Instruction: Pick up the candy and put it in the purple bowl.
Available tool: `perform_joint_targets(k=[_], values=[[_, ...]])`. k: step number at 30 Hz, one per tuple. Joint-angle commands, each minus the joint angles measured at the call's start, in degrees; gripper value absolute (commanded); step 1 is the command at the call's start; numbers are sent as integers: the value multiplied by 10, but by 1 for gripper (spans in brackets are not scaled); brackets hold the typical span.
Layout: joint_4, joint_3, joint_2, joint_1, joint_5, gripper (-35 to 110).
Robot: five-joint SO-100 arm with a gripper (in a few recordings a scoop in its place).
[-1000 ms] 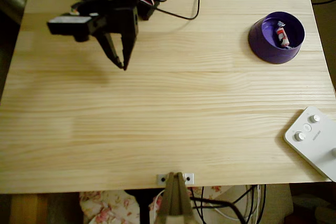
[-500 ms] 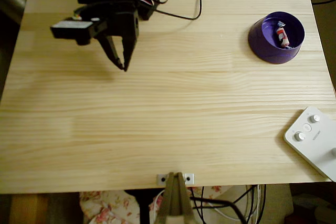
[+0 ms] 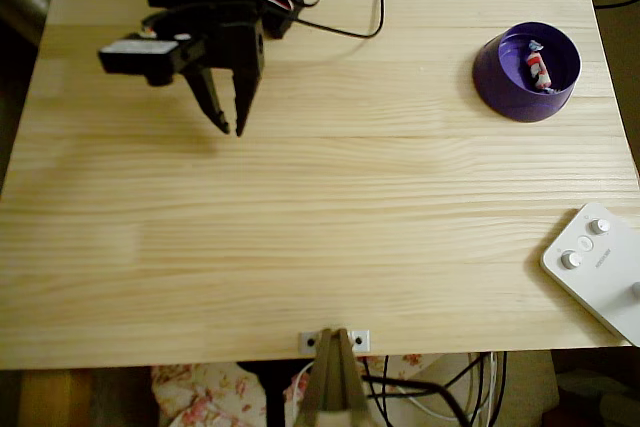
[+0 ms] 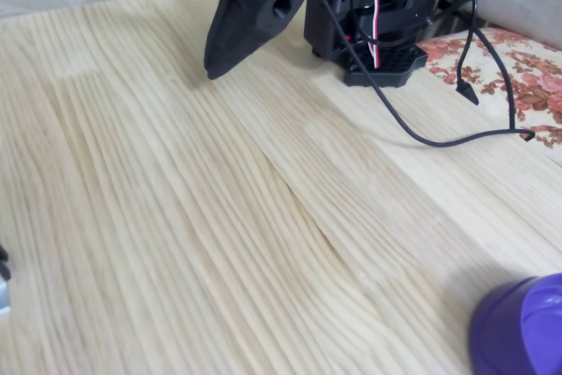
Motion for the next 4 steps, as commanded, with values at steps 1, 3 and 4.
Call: perform_joint_targets(k=[1,3,4], values=[[-2,-6,9,14,9,4],[-2,-6,9,14,9,4],[-2,-6,9,14,9,4]])
